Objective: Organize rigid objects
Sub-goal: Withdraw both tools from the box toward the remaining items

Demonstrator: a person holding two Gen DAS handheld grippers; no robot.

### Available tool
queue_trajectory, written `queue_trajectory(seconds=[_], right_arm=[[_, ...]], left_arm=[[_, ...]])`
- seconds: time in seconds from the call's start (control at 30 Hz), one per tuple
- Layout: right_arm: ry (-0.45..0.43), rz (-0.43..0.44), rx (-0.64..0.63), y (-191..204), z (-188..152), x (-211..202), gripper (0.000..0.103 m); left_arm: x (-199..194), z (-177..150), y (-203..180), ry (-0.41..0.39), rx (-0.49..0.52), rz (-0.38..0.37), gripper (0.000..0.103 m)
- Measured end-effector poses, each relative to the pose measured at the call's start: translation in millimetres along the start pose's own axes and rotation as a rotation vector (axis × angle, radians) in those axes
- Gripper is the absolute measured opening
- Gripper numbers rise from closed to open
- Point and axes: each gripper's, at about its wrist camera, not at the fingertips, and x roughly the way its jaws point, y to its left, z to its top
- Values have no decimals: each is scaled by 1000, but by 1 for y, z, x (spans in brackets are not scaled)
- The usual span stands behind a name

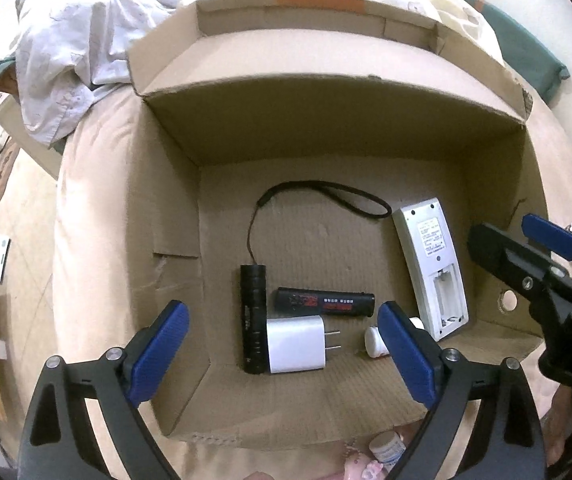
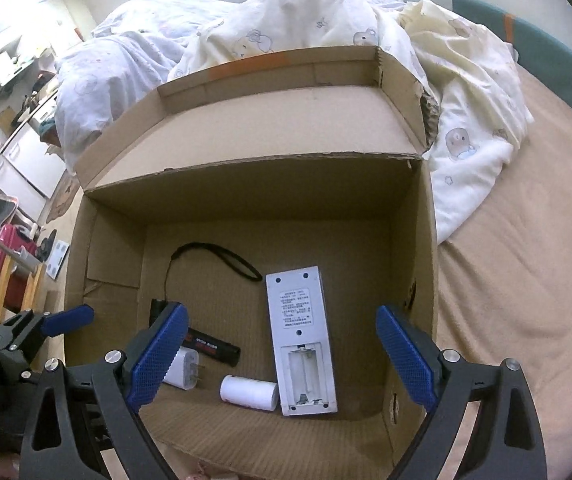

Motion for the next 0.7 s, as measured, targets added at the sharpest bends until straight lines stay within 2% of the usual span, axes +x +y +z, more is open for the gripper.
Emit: queue_trajectory(seconds=[0.27,0.7], right_arm=[[-31,34,2,6,1,-16,101],[-75,77,22,5,-23,-56,103]], left_arm=[[-26,-10,11,-27,-37,-37,95],[-45,-54,40,-30,-98,-7,96]])
